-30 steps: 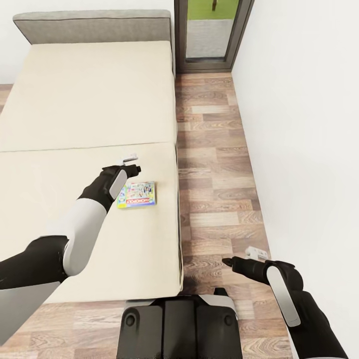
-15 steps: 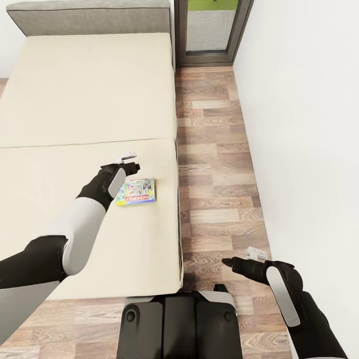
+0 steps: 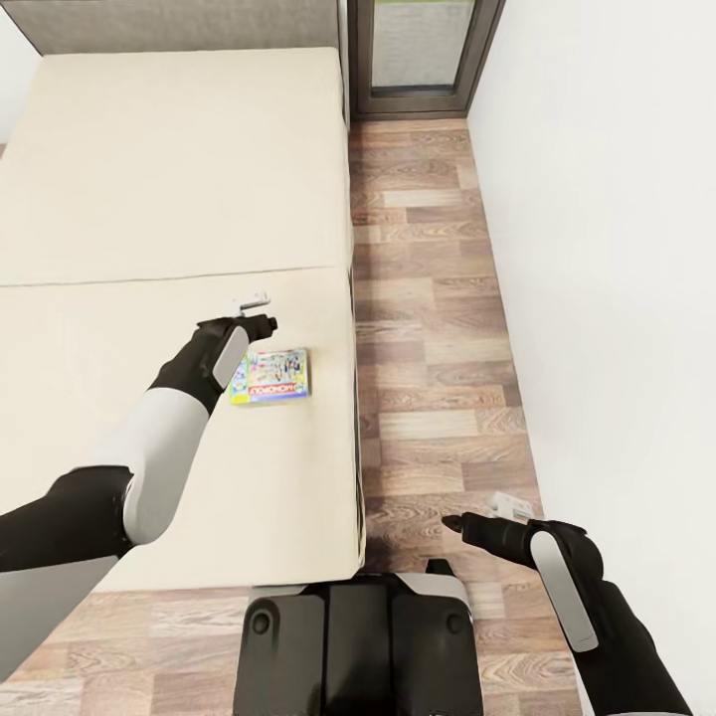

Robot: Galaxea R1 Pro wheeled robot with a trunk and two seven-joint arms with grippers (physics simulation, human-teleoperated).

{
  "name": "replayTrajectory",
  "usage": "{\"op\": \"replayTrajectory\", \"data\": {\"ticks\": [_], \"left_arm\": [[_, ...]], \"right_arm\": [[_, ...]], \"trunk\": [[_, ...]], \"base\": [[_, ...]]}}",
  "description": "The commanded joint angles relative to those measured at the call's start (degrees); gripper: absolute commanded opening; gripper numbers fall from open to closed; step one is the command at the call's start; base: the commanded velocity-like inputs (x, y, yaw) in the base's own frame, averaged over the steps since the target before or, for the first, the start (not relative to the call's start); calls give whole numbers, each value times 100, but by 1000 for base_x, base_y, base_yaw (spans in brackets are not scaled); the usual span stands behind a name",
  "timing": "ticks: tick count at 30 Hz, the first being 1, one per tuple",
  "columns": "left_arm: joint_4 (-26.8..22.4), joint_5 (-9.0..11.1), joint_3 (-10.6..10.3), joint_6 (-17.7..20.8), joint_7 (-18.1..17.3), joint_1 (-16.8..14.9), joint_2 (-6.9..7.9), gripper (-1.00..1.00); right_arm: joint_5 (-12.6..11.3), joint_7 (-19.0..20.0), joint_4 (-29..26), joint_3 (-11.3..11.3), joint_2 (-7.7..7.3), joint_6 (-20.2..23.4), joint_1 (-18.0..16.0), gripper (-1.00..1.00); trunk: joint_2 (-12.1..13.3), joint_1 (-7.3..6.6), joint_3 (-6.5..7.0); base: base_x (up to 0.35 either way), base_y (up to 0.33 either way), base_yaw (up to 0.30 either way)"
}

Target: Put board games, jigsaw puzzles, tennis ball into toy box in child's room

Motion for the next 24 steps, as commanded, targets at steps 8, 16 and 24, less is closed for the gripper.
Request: {"op": "replayTrajectory", "data": {"ticks": [8, 16, 24], "left_arm": [[-13, 61, 19, 28, 32, -15, -25, 100], [-15, 61, 16, 24, 31, -17, -21, 100], [-21, 61, 13, 5, 32, -17, -14, 100]], "right_arm": [[-61, -53, -5, -6, -17, 14, -2, 100], [-61, -54, -5, -6, -24, 17, -2, 100], [-61, -54, -5, 0, -29, 21, -2, 100]], "trunk": [[-9, 3, -82], [-9, 3, -158], [-9, 3, -233]], "base": [[0, 0, 0], [0, 0, 0], [0, 0, 0]]}}
